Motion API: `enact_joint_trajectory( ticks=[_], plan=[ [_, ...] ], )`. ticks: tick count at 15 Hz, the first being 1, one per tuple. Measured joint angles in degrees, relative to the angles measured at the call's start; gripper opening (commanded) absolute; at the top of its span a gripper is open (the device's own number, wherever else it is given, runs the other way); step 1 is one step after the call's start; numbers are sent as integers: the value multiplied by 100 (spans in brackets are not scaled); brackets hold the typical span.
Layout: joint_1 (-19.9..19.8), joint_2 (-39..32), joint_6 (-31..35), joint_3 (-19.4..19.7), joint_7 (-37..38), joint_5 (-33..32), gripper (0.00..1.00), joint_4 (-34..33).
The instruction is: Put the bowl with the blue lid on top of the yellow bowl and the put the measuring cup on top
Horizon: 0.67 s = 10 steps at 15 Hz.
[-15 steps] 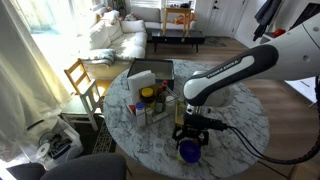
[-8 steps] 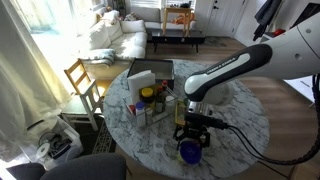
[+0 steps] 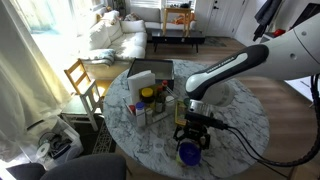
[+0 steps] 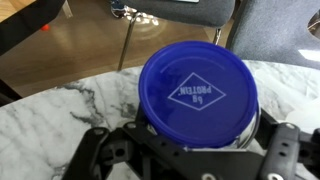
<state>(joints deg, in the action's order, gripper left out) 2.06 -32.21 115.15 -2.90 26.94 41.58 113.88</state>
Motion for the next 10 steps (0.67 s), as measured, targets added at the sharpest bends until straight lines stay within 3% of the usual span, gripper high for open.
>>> enact_joint_trajectory(
  ticks=[10],
  plan=[
    [-53, 379, -198, 195, 0, 122, 69, -87]
  ],
)
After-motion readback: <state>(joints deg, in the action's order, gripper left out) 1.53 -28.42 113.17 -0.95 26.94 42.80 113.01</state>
